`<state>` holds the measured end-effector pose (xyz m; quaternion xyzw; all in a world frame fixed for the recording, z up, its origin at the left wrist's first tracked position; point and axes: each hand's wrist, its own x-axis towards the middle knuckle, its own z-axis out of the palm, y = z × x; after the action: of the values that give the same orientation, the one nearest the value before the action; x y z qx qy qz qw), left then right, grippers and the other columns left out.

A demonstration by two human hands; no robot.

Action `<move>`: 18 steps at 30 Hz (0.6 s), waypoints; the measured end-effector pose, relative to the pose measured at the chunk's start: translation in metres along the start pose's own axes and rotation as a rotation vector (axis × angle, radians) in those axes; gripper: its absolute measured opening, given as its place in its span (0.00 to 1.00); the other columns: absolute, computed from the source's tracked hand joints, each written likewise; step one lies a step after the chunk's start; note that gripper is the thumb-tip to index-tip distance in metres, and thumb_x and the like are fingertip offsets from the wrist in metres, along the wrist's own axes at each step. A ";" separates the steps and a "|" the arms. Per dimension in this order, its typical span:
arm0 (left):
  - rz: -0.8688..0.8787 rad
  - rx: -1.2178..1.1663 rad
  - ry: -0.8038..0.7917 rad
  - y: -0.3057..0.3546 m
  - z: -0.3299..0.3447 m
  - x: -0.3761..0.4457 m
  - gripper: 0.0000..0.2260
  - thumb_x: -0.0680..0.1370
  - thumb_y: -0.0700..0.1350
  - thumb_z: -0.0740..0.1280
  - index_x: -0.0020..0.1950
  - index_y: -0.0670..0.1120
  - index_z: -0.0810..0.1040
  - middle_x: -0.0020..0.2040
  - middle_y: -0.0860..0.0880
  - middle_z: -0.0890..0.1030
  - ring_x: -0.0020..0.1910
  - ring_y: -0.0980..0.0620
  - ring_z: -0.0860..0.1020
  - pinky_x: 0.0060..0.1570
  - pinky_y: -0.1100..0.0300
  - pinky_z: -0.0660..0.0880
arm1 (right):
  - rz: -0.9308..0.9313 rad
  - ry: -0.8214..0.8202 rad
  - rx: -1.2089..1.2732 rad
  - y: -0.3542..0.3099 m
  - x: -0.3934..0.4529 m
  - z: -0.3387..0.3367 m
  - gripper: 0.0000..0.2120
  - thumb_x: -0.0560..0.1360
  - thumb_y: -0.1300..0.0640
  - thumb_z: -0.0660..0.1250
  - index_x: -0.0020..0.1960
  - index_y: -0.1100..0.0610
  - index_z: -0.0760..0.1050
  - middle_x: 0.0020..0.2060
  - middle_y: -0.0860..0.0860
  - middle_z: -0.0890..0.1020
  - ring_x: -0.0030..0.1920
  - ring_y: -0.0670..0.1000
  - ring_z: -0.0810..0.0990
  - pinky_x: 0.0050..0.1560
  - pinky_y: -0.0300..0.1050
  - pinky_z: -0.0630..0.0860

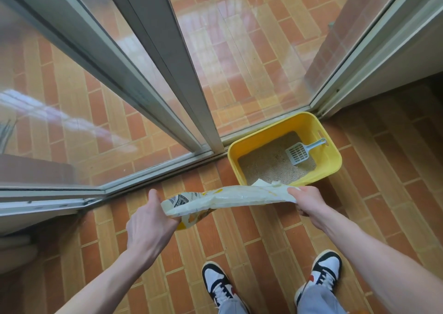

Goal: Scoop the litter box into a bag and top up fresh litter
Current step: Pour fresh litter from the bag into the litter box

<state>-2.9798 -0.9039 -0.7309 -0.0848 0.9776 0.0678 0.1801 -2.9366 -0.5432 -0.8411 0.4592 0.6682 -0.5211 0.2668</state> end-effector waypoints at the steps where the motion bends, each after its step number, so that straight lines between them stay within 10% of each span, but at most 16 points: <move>1: 0.005 0.003 0.004 0.000 -0.001 0.000 0.21 0.71 0.50 0.75 0.52 0.48 0.64 0.34 0.52 0.76 0.30 0.51 0.73 0.29 0.57 0.64 | -0.017 0.006 0.013 -0.002 -0.001 -0.001 0.08 0.79 0.57 0.65 0.42 0.59 0.75 0.28 0.52 0.68 0.26 0.51 0.64 0.30 0.43 0.61; 18: 0.185 0.121 -0.028 0.033 -0.017 0.011 0.19 0.75 0.50 0.72 0.54 0.47 0.63 0.39 0.49 0.79 0.31 0.50 0.75 0.28 0.57 0.68 | -0.086 0.088 0.119 -0.015 0.008 -0.027 0.11 0.80 0.55 0.65 0.41 0.59 0.75 0.26 0.50 0.66 0.27 0.50 0.63 0.32 0.46 0.62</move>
<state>-3.0018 -0.8764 -0.7159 0.0178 0.9810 0.0262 0.1915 -2.9504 -0.5157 -0.8329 0.4674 0.6661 -0.5504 0.1867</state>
